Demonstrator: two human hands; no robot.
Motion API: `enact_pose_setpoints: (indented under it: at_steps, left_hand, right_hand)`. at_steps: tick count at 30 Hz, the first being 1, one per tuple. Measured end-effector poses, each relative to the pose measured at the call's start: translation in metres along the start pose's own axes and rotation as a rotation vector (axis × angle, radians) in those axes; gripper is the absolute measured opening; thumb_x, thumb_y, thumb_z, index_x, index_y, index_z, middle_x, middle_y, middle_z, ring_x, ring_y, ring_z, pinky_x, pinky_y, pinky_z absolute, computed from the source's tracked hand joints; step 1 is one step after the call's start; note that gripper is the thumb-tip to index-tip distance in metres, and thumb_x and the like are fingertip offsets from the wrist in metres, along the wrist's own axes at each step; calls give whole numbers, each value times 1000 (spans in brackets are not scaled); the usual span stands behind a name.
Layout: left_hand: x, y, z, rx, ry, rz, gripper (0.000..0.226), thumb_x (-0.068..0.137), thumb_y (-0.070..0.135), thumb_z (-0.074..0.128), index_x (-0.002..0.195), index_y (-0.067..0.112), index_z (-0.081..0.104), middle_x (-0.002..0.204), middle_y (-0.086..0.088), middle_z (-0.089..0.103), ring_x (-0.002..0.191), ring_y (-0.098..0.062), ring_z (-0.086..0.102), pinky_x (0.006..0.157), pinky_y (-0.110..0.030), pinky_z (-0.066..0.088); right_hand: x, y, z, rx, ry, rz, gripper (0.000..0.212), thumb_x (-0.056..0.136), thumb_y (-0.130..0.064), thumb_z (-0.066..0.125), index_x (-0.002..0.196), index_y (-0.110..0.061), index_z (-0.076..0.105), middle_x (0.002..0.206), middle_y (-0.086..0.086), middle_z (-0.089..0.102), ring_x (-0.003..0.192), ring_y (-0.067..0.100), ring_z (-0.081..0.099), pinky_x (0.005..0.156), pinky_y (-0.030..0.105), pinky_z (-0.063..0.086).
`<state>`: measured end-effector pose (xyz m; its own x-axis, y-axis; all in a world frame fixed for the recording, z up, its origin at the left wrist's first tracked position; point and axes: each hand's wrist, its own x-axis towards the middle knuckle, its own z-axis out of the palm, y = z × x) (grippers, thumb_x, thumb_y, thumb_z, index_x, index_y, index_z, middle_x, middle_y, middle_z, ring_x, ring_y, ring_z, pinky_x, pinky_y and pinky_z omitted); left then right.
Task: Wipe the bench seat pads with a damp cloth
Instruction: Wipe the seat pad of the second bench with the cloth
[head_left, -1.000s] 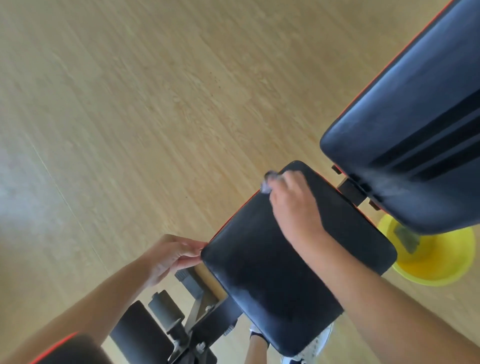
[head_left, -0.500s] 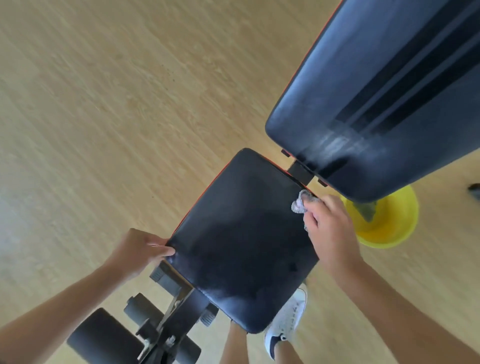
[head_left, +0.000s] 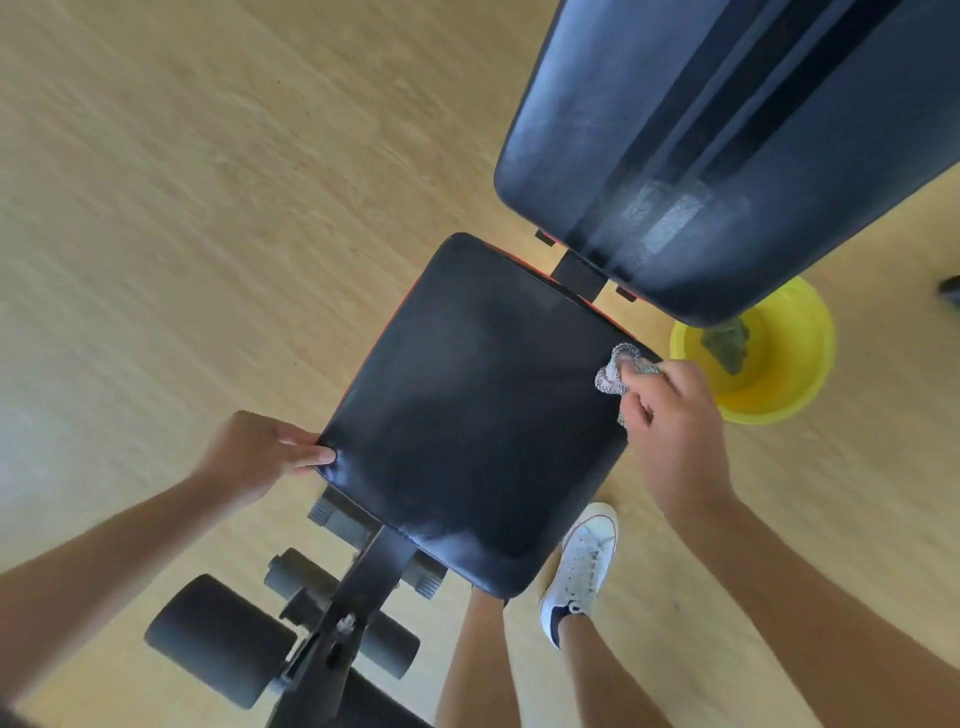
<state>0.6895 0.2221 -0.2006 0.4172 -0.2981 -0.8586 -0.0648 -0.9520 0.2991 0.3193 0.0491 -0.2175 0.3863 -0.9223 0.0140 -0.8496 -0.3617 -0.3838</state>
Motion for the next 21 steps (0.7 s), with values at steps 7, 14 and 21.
enact_pose_setpoints:
  at_steps: [7, 14, 21]
  left_hand:
    - [-7, -1, 4, -59, 32, 4, 18, 78, 0, 87, 75, 17, 80, 54, 9, 77, 60, -4, 79, 52, -5, 54]
    - [0, -7, 0, -79, -17, -19, 13, 80, -1, 85, 89, 9, 84, 71, -1, 84, 64, -7, 80, 55, -7, 55]
    - [3, -21, 3, -192, 15, -18, 14, 77, -1, 88, 89, 7, 86, 79, -10, 85, 78, -20, 83, 65, -17, 62]
  right_hand:
    - [-162, -101, 24, 270, -492, -244, 41, 110, -13, 38, 111, -5, 78, 107, 6, 66, 90, 21, 68, 77, 28, 63]
    - [-23, -229, 96, 161, -503, -570, 17, 73, 0, 80, 82, -10, 69, 78, 3, 59, 74, 22, 55, 62, 29, 51]
    - [73, -282, 79, -180, -823, -533, 48, 92, -3, 65, 58, -16, 34, 64, -1, 33, 87, 23, 35, 72, 34, 33]
